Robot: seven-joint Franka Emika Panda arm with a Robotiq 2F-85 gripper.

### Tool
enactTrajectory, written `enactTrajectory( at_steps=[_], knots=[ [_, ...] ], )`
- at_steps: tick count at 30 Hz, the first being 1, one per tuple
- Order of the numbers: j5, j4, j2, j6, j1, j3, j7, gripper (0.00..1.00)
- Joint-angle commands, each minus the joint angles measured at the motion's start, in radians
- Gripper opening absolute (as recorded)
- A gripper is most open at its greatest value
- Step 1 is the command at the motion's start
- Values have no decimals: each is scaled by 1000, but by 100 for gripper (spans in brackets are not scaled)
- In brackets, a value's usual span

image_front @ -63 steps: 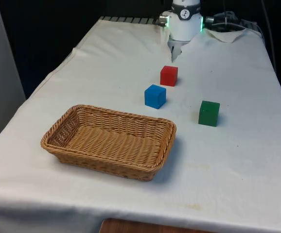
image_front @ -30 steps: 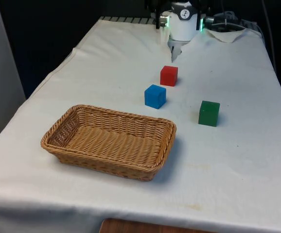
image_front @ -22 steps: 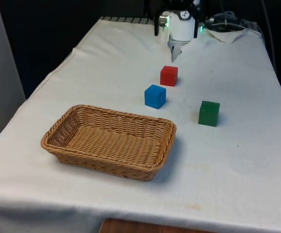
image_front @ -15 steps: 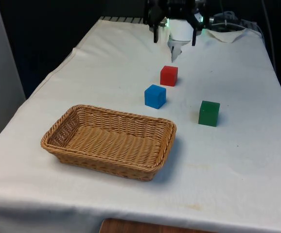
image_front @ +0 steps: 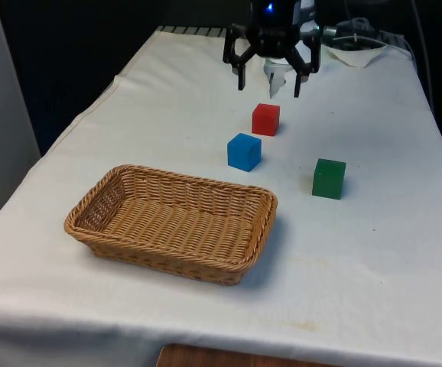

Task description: Pick up exactly two blocks and place them into the basket.

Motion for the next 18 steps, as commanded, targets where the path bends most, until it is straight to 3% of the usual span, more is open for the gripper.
enactTrajectory(
  at_steps=[1, 3, 4, 5, 8, 11, 12, 13, 18],
  knots=[
    [0, -39, -17, 46, 10, -3, 0, 100],
    [1, -59, -20, 69, 9, 1, -2, 100],
    [0, -32, -5, 36, -1, 5, -1, 100],
    [2, -70, -21, 82, 8, 4, -4, 100],
    [4, -114, -26, 131, 5, 14, -7, 100],
    [8, -160, -32, 181, 1, 26, -9, 100],
    [0, -146, -24, 159, -2, 25, -3, 100],
    [10, -170, -33, 193, -1, 29, -9, 100],
    [31, -202, -27, 230, -15, 46, -14, 100]
  ],
)
